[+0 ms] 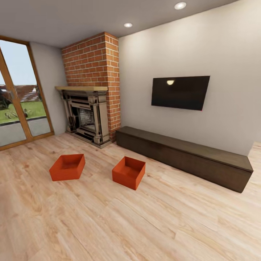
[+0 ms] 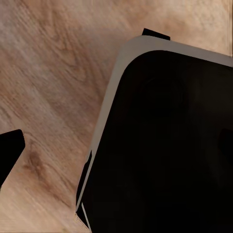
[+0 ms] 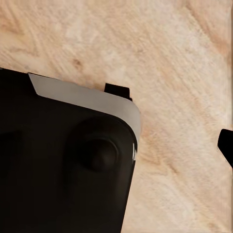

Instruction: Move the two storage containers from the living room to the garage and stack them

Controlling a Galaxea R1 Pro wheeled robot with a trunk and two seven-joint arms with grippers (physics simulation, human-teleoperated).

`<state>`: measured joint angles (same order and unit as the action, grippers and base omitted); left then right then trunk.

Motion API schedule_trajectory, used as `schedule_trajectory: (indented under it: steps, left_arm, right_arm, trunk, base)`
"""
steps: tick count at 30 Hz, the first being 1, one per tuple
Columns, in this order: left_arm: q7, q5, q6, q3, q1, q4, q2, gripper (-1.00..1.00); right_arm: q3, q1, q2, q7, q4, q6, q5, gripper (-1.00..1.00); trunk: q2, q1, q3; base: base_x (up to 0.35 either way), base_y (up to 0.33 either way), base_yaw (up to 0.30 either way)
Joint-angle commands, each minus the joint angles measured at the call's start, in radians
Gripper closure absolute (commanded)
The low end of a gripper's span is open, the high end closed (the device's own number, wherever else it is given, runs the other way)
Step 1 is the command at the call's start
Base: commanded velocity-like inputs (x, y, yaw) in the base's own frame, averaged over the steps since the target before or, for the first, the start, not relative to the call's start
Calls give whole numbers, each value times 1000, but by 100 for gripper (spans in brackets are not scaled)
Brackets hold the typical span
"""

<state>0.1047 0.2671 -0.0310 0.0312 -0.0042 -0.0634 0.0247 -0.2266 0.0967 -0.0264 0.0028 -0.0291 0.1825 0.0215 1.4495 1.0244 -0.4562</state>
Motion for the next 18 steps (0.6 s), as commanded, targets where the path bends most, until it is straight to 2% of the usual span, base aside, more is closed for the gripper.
schedule_trajectory:
  steps: [1,9,18]
  left_arm:
    - [1,3,-3,3,0,0,0,-100]
    - [1,3,-3,3,0,0,0,-100]
    - [1,3,-3,3,0,0,0,-100]
  right_arm:
    - [-6,1,0,0,-3,5,1,-100]
    - [-8,1,0,1,-3,5,-4,-100]
    - [-10,1,0,2,-3,5,-6,-100]
  trunk:
    - [0,1,-1]
    - [0,1,-1]
    - [0,1,-1]
  base:
    - [323,0,0]
    - [323,42,-37]
    - [323,147,-227]
